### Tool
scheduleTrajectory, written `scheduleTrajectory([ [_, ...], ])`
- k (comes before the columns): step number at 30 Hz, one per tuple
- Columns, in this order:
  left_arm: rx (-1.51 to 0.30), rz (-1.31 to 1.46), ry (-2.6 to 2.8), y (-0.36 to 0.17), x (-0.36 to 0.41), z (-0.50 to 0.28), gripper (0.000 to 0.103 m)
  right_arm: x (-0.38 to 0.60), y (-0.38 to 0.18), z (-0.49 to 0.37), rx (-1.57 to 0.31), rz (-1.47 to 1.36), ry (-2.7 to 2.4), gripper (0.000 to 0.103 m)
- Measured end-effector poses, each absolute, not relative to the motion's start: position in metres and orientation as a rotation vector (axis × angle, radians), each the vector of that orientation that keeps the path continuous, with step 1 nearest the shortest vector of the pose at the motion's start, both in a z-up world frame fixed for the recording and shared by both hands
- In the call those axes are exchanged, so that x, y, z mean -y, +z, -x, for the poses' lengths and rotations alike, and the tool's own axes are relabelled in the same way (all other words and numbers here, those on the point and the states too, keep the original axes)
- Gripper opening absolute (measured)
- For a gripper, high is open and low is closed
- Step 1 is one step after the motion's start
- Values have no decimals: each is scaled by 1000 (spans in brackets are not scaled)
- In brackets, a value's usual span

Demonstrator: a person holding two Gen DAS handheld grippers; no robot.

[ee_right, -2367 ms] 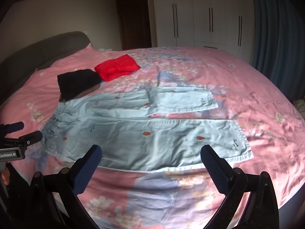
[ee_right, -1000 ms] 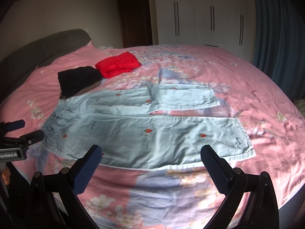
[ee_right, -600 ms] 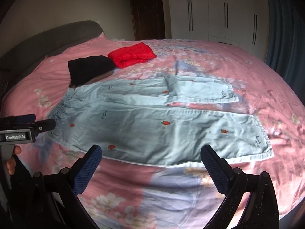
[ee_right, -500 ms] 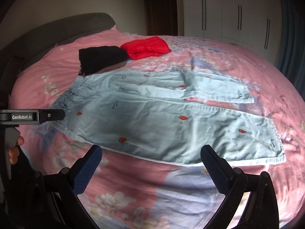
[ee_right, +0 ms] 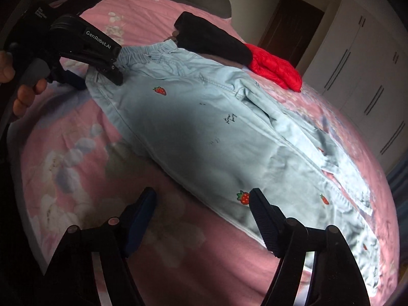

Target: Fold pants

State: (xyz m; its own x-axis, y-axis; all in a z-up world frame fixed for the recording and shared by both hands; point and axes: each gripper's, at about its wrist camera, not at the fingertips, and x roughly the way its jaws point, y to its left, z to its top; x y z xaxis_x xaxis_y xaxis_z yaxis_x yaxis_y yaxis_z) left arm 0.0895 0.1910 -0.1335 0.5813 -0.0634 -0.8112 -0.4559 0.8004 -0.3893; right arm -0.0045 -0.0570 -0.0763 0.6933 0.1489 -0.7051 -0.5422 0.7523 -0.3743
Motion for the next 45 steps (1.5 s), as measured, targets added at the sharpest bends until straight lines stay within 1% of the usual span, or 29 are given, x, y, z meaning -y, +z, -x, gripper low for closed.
scheduleTrajectory([
  [1, -923, 653, 235, -133, -198, -88, 15, 52, -77, 3, -701, 615, 419, 55],
  [2, -914, 671, 226, -131, -202, -83, 13, 47, -79, 1, -702, 626, 423, 35],
  [4, -887, 664, 219, -124, -206, -76, 11, 40, -77, 0, -702, 644, 442, 14],
  [7, -841, 627, 228, -108, -207, -65, 11, 34, -69, 8, -693, 664, 445, 8],
  [10, -816, 597, 262, -99, -214, -56, 11, 32, -54, 23, -683, 666, 456, 8],
  [12, -847, 547, 281, -103, -216, -58, 12, 28, -45, 31, -689, 664, 480, 8],
  [15, -886, 564, 288, -117, -223, -58, 19, 15, -49, 40, -708, 628, 543, 8],
  [17, -915, 522, 346, -117, -224, -52, 42, 10, -60, 39, -752, 622, 534, 10],
  [19, -895, 447, 364, -107, -222, -42, 48, 13, -61, 39, -768, 594, 547, 15],
  [20, -877, 406, 376, -101, -220, -36, 49, 15, -58, 40, -773, 584, 564, 21],
  [21, -851, 363, 390, -94, -216, -31, 46, 21, -51, 41, -787, 560, 578, 25],
  [22, -822, 319, 400, -86, -210, -27, 46, 30, -42, 41, -798, 506, 610, 29],
  [25, -771, 253, 308, -73, -186, -33, 46, 72, -14, 27, -800, 351, 646, 30],
  [28, -773, 193, 178, -74, -152, -54, 46, 107, -5, 1, -787, 298, 514, 33],
  [29, -782, 170, 137, -80, -142, -62, 48, 118, -6, -7, -800, 282, 465, 33],
  [32, -877, 100, 133, -107, -130, -79, 48, 143, -26, -33, -871, 261, 346, 33],
  [34, -920, 39, 212, -127, -141, -82, 47, 157, -44, -33, -928, 303, 271, 33],
  [36, -912, 102, 186, -134, -163, -74, 47, 180, -56, -26, -962, 345, 225, 33],
  [37, -907, 108, 195, -133, -172, -71, 46, 192, -58, -19, -951, 371, 201, 33],
  [38, -911, 129, 165, -130, -178, -70, 43, 206, -58, -13, -940, 394, 165, 35],
  [39, -915, 157, 140, -126, -184, -70, 43, 221, -58, -10, -942, 410, 114, 38],
  [40, -912, 180, 123, -120, -186, -71, 43, 240, -56, -11, -958, 386, 78, 47],
  [41, -904, 188, 111, -114, -188, -73, 46, 260, -52, -17, -987, 333, 49, 50],
  [42, -890, 181, 100, -107, -188, -77, 50, 278, -48, -23, -1022, 290, 6, 50],
  [44, -833, 138, 131, -90, -184, -88, 76, 294, -33, -38, -1046, 290, -97, 51],
  [45, -806, 127, 133, -82, -184, -95, 78, 292, -19, -43, -1015, 304, -94, 51],
])
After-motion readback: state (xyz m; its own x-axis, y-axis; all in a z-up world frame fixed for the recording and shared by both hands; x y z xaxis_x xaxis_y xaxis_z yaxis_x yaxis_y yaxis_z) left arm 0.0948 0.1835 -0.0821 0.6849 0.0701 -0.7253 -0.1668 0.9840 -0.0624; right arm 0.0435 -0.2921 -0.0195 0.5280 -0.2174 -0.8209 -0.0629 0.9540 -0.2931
